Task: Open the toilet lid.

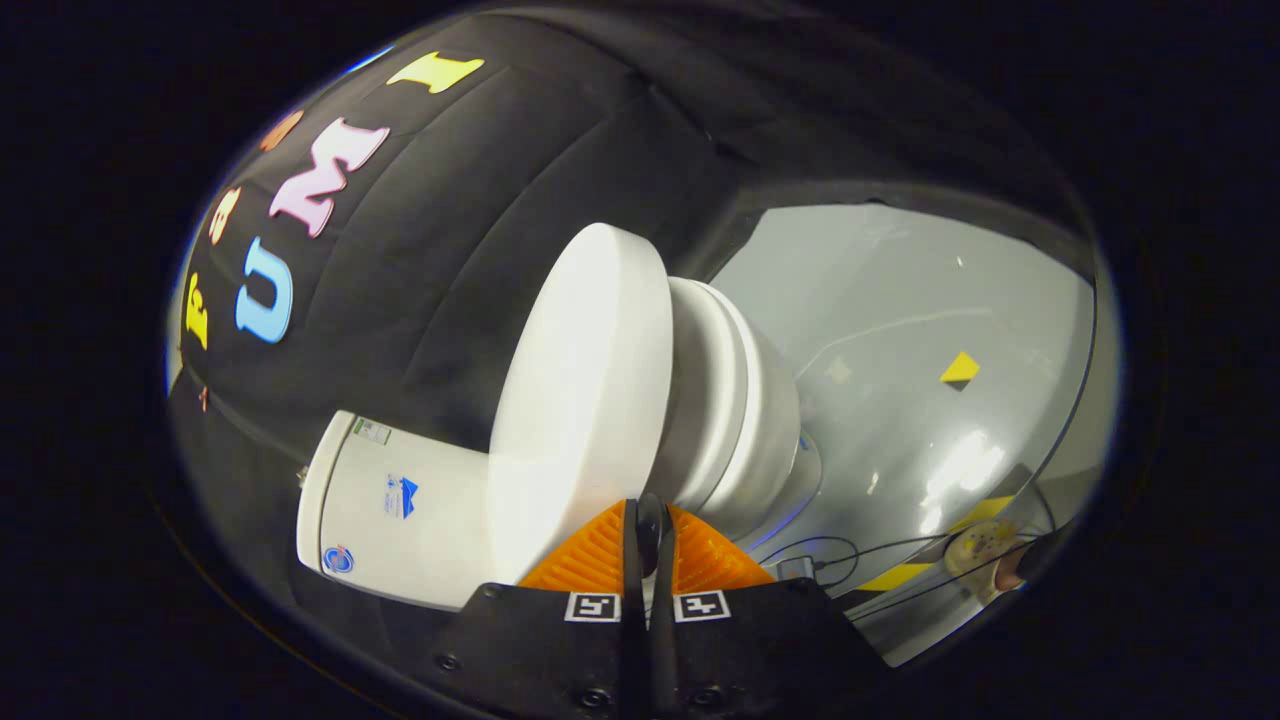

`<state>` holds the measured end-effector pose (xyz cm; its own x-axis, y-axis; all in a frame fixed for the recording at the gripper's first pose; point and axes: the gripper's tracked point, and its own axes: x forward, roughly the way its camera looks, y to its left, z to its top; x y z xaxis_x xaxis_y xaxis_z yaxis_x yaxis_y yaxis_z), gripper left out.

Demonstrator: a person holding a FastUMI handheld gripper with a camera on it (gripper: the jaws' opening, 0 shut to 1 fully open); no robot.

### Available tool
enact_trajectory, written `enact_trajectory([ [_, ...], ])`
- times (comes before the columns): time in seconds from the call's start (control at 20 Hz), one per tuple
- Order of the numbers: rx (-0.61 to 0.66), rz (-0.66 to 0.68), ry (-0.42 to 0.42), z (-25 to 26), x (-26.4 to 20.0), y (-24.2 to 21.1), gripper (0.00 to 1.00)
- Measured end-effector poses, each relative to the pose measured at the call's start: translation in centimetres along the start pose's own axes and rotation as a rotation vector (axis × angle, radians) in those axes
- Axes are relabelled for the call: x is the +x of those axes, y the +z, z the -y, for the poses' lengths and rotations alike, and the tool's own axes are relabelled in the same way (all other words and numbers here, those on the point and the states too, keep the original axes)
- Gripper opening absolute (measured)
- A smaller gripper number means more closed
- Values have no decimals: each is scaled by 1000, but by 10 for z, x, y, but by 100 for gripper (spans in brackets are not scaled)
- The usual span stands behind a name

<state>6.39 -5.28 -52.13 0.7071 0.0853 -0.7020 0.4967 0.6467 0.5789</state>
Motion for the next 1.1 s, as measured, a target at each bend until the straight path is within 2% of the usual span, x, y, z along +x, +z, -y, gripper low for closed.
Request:
enact_trajectory([
  [0.4, -441, 143, -47, -96, -53, 17, 5],
  [0.65, -542, 181, -71, -133, -64, 8, 5],
  [1.1, -741, 245, 3, -218, -93, -18, 5],
])
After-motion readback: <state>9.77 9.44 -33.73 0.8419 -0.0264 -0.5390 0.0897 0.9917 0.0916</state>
